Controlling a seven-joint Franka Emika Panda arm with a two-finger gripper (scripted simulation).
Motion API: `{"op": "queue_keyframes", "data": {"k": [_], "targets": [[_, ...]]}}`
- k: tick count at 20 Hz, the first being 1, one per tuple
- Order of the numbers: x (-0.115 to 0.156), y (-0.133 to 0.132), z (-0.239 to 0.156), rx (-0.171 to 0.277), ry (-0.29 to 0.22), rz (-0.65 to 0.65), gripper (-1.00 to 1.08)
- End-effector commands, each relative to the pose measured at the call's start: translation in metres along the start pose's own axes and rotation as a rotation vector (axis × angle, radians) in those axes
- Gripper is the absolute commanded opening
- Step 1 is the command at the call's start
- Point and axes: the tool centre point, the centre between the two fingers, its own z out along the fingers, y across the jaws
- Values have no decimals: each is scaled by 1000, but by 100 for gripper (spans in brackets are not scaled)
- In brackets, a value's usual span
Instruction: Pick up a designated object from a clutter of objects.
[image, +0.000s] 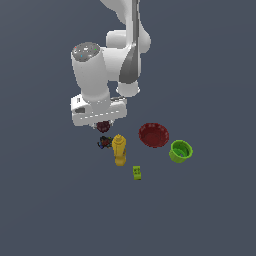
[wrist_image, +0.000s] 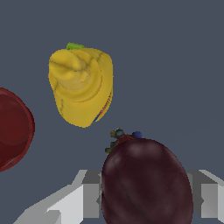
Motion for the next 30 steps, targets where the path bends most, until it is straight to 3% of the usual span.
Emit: {"op": "queue_keyframes", "data": {"k": [1,17,30], "targets": [[15,-9,-23,0,0,1,-100],[108,-55,-146,2,2,-1,-100],[149,-72,-197,3,2,-1,-100]]}}
